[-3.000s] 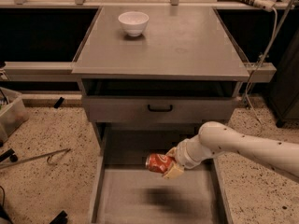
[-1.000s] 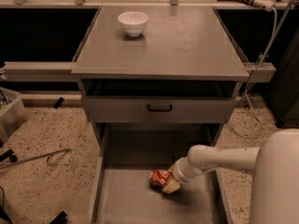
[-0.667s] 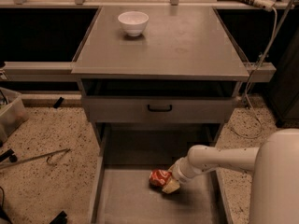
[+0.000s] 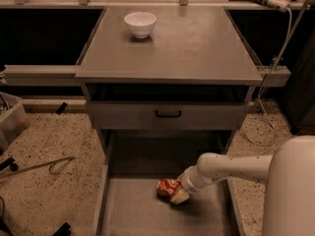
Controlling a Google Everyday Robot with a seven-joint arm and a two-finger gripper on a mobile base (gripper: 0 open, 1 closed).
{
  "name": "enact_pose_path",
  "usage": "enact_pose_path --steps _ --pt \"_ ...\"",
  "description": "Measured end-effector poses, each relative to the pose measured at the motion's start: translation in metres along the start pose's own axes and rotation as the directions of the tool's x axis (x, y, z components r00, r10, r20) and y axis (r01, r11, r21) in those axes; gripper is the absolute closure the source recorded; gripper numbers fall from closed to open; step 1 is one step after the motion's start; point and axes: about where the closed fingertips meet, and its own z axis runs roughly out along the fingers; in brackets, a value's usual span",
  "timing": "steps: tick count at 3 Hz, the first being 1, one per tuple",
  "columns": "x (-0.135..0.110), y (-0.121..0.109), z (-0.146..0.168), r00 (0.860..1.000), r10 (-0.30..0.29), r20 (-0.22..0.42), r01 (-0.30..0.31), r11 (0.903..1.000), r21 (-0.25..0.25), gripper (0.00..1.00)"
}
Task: Place coke can into middle drawer
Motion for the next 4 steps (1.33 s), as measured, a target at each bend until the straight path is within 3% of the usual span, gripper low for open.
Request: enact_pose_path --steps 2,3,4 --pt "0.0 0.0 0.0 1.0 0.0 0.0 0.0 1.0 0.0 0.12" --pt "0.0 0.0001 0.0001 1.0 0.0 0.0 0.0 1.0 0.0 0.0" --pt "0.0 0.0001 0.0001 1.0 0.0 0.0 0.0 1.0 0.0 0.0"
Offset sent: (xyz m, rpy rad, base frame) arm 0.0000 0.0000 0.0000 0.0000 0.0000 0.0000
